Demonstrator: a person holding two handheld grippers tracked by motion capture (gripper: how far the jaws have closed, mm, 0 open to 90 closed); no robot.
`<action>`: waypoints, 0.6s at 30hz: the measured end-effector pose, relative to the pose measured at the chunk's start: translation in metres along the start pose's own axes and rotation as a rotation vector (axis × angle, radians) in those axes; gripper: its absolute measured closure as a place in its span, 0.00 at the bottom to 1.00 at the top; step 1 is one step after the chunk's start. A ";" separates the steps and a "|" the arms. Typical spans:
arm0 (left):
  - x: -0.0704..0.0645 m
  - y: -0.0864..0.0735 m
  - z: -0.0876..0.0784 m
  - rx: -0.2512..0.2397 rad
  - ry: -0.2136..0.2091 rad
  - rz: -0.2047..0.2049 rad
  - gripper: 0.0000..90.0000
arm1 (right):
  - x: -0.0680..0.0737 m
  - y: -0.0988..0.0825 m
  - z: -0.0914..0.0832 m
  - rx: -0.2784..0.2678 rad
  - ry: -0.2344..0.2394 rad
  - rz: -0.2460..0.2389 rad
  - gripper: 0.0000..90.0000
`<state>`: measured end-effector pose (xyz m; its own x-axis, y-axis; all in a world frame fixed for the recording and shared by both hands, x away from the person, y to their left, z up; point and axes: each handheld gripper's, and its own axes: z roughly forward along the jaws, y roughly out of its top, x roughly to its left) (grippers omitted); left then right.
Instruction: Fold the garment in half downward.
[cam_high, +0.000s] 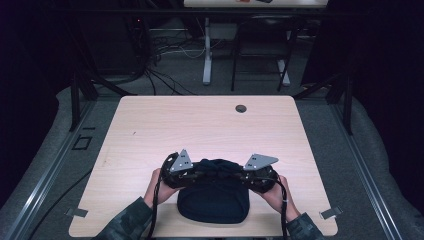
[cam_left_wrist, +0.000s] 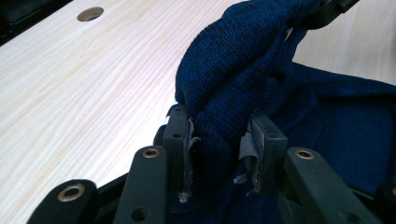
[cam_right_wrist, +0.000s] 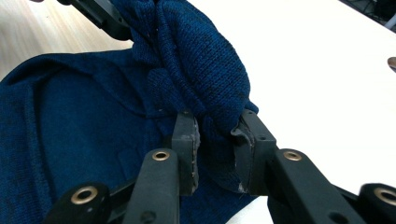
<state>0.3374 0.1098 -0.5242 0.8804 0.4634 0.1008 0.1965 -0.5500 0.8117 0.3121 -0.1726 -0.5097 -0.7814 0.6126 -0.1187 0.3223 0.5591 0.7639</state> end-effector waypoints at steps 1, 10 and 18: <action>0.000 -0.001 0.000 -0.002 -0.002 0.000 0.72 | 0.001 0.000 0.000 0.000 0.000 -0.001 0.79; -0.004 -0.009 -0.002 0.013 -0.030 -0.014 0.72 | 0.007 -0.005 0.001 0.015 0.024 0.009 0.78; -0.010 -0.016 -0.002 0.022 -0.048 -0.022 0.72 | 0.013 -0.012 0.002 0.038 0.043 0.009 0.78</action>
<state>0.3243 0.1153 -0.5374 0.8956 0.4414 0.0550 0.2248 -0.5559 0.8003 0.2992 -0.1707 -0.5216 -0.8006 0.5933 -0.0840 0.3485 0.5751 0.7402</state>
